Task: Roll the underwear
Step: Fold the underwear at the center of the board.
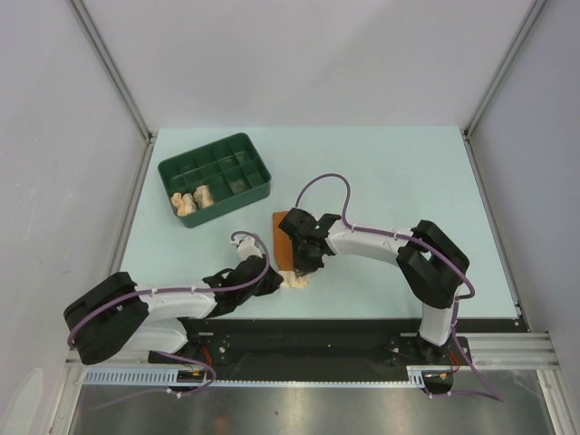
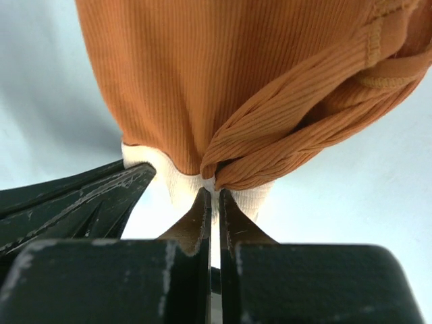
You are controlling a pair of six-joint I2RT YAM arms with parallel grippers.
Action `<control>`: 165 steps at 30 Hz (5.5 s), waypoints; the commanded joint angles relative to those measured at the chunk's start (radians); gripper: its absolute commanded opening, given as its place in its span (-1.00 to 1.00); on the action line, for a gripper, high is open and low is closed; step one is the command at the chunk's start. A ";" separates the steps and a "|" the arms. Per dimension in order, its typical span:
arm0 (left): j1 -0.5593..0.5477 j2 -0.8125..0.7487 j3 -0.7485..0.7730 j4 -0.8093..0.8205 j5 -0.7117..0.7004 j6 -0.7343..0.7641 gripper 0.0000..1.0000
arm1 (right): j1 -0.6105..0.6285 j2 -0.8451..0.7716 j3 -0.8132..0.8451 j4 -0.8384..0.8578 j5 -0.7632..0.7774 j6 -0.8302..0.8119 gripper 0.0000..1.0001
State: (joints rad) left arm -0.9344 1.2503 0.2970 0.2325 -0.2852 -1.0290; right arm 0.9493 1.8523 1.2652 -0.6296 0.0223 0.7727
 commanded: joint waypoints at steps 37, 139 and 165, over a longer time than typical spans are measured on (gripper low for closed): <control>0.000 -0.219 -0.045 -0.268 -0.061 -0.016 -0.63 | 0.095 0.183 0.206 -0.010 -0.010 -0.030 -1.00; 0.066 -0.186 0.016 -0.237 0.000 0.043 0.19 | -0.187 -0.274 -0.372 0.332 -0.318 0.068 -0.07; 0.069 -0.118 0.007 -0.196 -0.012 0.072 -0.46 | -0.116 -0.191 -0.304 0.317 -0.228 0.053 -1.00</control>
State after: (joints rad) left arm -0.8719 1.1271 0.3065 0.0315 -0.2844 -0.9760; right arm 0.8047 1.6333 0.8974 -0.2962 -0.2459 0.8371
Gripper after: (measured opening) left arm 0.271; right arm 0.097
